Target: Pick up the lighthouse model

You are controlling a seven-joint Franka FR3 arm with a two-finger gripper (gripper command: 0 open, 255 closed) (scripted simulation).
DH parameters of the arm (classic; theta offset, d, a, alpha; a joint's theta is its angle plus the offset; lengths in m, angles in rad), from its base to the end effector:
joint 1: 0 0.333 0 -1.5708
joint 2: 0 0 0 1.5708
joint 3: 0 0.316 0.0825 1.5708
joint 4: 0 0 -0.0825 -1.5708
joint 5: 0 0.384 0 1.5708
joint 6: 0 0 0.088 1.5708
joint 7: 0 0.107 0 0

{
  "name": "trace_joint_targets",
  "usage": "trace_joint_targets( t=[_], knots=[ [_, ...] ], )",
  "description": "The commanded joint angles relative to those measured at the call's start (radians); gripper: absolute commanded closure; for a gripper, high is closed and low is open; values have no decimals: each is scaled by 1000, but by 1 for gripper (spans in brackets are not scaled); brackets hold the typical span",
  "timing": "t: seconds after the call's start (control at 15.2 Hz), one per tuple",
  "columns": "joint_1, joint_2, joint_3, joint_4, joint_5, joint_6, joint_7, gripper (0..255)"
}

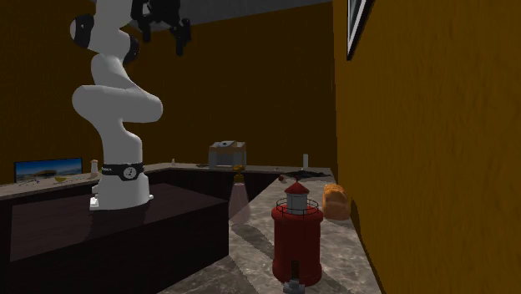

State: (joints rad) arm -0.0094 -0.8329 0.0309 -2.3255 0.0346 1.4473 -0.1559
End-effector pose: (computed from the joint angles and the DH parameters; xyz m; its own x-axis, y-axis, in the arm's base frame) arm 0.2811 0.0135 0.6078 0.9846 0.1697 -0.0432 0.1690 -0.9854 -0.0186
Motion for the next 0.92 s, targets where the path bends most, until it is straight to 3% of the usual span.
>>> trace_joint_targets(
  t=[0.0,0.86],
  knots=[
    [0,0,0,0,0,0,0,0],
    [47,559,137,204,103,91,144,0]
  ],
)
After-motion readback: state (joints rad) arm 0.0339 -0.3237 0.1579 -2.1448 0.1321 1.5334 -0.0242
